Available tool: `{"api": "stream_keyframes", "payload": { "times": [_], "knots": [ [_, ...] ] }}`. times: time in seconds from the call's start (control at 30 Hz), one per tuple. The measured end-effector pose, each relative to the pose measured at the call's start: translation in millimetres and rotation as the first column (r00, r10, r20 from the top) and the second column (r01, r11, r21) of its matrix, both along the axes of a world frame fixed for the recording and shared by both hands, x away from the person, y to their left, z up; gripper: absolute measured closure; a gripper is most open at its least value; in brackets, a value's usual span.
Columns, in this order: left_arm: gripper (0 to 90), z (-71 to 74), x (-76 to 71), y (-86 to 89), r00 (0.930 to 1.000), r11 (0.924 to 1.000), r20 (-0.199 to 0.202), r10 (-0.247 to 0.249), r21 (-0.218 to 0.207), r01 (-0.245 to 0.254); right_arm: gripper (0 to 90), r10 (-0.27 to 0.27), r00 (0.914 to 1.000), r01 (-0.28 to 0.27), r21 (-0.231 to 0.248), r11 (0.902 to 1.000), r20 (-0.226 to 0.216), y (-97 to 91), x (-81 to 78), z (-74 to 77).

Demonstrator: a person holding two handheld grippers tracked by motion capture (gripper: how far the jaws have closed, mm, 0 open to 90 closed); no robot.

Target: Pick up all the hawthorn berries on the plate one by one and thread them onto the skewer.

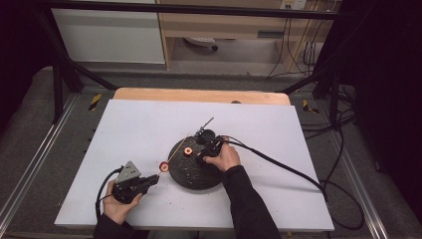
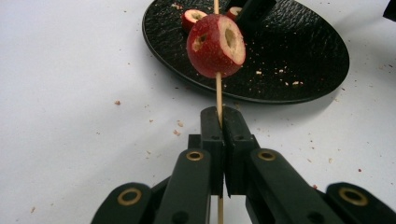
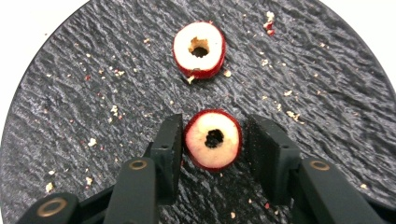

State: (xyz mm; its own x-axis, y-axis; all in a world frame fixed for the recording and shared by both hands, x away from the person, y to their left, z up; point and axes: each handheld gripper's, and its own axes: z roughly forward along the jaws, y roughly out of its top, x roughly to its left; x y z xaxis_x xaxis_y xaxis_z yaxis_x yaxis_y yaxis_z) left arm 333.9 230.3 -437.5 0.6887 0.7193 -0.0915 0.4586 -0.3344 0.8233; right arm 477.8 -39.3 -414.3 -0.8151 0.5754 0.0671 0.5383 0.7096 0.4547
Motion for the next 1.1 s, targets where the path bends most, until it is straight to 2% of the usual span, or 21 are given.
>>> {"api": "stream_keyframes", "payload": {
  "times": [0.27,0.47,0.5,0.73,0.77,0.9,1.0,1.1],
  "knots": [
    [87.7,0.1,-0.1,0.1,1.0000,1.0000,0.001,0.002,0.000,-0.002,61.1,-0.017,0.9994,0.017,0.009,0.9998,-0.030,0.1,0.0,0.5],
    [87.7,0.5,-0.5,0.1,1.0000,1.0000,0.002,0.003,-0.001,-0.003,61.3,-0.045,0.9985,0.046,0.032,0.9984,-0.032,-1.1,-1.3,4.5],
    [87.7,0.7,-0.6,0.2,1.0000,1.0000,0.003,0.004,-0.003,-0.004,61.4,-0.063,0.9970,0.066,0.051,0.9966,-0.046,-1.6,-2.0,7.2],
    [87.7,1.3,-1.2,0.0,1.0000,1.0000,0.006,0.005,-0.005,-0.005,61.4,-0.109,0.9927,0.113,0.094,0.9891,-0.052,-8.1,-5.4,20.1],
    [87.7,1.4,-1.3,-0.1,1.0000,1.0000,0.006,0.005,-0.007,-0.005,61.4,-0.126,0.9900,0.132,0.107,0.9854,-0.063,-8.2,-6.3,21.2],
    [87.6,1.0,-1.7,-1.1,1.0000,1.0000,0.005,0.001,-0.005,-0.001,61.4,-0.138,0.9883,0.144,0.110,0.9834,-0.067,-10.8,-8.3,24.8],
    [87.6,1.8,-2.0,-0.4,1.0000,0.9999,0.009,0.004,-0.011,-0.004,61.4,-0.155,0.9853,0.164,0.138,0.9768,-0.072,-14.5,-10.7,27.4],
    [87.7,2.0,-2.4,-0.6,0.9999,0.9999,0.010,0.005,-0.013,-0.005,61.5,-0.172,0.9834,0.180,0.172,0.9687,-0.058,-20.8,-13.1,29.4]
  ]
}}
